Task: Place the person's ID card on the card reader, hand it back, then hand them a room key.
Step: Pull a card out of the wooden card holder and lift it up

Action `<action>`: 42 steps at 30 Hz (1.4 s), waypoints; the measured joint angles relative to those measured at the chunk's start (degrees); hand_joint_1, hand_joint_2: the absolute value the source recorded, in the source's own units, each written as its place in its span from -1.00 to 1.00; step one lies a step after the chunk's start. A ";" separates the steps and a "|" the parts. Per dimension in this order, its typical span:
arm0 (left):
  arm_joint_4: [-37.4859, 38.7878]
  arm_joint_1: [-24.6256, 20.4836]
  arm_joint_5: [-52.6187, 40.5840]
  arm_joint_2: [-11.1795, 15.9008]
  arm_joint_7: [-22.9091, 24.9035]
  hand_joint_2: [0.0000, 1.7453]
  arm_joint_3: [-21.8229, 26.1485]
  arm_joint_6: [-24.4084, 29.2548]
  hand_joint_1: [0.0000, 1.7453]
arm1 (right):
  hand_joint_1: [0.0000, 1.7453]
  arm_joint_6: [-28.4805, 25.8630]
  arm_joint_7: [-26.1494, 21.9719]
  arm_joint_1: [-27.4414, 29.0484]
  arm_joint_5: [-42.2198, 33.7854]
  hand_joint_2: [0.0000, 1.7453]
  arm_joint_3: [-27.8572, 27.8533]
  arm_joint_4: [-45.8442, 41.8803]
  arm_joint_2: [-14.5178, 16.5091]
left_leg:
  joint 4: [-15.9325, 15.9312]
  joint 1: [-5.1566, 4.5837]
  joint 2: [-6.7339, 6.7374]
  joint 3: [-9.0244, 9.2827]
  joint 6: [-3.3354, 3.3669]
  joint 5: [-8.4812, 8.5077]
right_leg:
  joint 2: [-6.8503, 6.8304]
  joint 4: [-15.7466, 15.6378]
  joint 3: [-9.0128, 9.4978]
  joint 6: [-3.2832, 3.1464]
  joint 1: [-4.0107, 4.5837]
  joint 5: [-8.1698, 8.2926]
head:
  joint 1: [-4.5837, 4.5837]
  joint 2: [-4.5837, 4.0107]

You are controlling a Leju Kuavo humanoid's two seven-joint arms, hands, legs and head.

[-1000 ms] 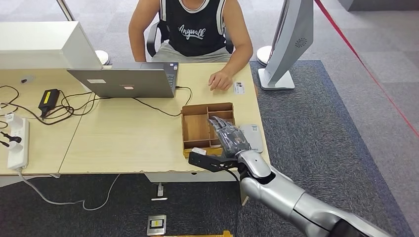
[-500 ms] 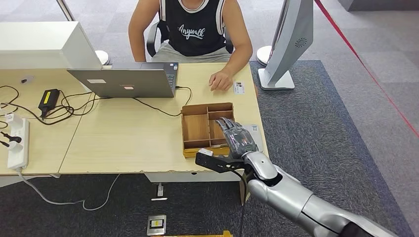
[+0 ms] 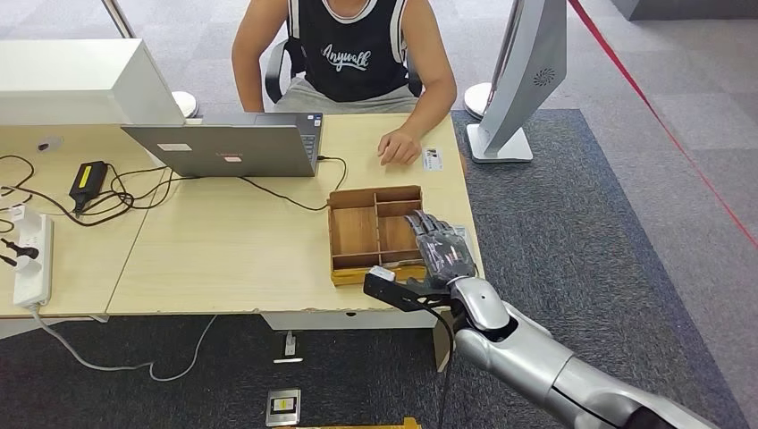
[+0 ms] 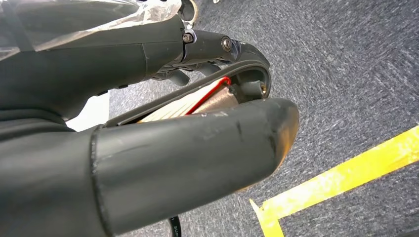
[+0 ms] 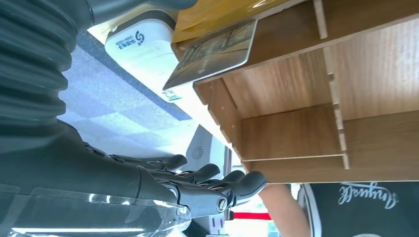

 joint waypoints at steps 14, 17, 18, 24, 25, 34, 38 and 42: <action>-0.27 -0.03 -0.63 -0.04 0.19 -1.00 0.00 0.33 -1.00 | -1.00 -2.60 0.12 0.70 2.37 1.00 -2.45 3.23 1.64 | 0.00 0.00 0.00 -0.01 0.00 0.00 | 0.00 0.01 0.01 0.00 0.00 0.00 | 0.00 0.00; -0.35 -0.04 -0.68 -0.04 0.19 -1.00 0.00 0.36 -1.00 | -1.00 -2.60 -0.20 0.63 2.36 1.00 -2.63 3.97 2.34 | 0.00 0.00 -0.01 -0.01 0.00 0.00 | 0.00 0.01 0.01 0.00 0.00 0.00 | 0.00 -0.01; -0.37 -0.04 -0.71 -0.04 0.19 -1.00 0.00 0.36 -1.00 | -1.00 -2.59 -0.23 0.61 2.34 1.00 -2.70 4.20 2.55 | 0.00 0.00 -0.01 -0.01 0.00 0.00 | 0.00 0.01 0.01 0.00 0.00 0.00 | 0.00 -0.01; -0.43 -0.05 -0.87 -0.04 0.17 -1.00 0.00 0.40 -1.00 | -1.00 -2.59 -0.74 0.49 2.18 1.00 -3.09 5.43 3.55 | 0.00 0.00 -0.01 -0.02 0.00 0.00 | 0.00 0.01 0.01 0.00 0.00 0.00 | 0.01 0.00; -0.44 -0.05 -0.88 -0.04 0.17 -1.00 0.00 0.44 -1.00 | -1.00 -2.59 -0.92 0.48 2.13 1.00 -3.15 5.62 3.71 | 0.00 0.00 -0.01 -0.02 0.00 0.00 | 0.00 0.01 0.01 0.00 0.00 0.00 | 0.01 -0.01; -0.49 -0.04 -0.87 -0.07 0.17 -1.00 0.00 0.58 -1.00 | -1.00 -2.61 -1.77 0.11 1.79 1.00 -3.46 6.95 4.73 | 0.00 0.00 -0.01 -0.01 0.00 0.00 | 0.00 0.01 0.01 0.00 0.00 0.00 | 0.00 0.00; -0.50 -0.04 -0.87 -0.07 0.17 -1.00 0.00 0.58 -1.00 | -1.00 -2.61 -1.88 -0.04 1.76 1.00 -3.48 7.43 5.00 | 0.00 0.00 -0.01 -0.01 0.00 0.00 | 0.00 0.01 0.01 0.00 0.00 0.00 | 0.00 0.00; -0.50 -0.04 -0.87 -0.07 0.17 -1.00 0.00 0.58 -1.00 | -0.87 -2.61 -1.90 -0.14 1.76 1.00 -3.49 7.77 5.18 | 0.00 0.00 -0.01 -0.01 0.00 0.00 | 0.00 0.01 0.01 0.00 0.00 0.00 | 0.00 0.01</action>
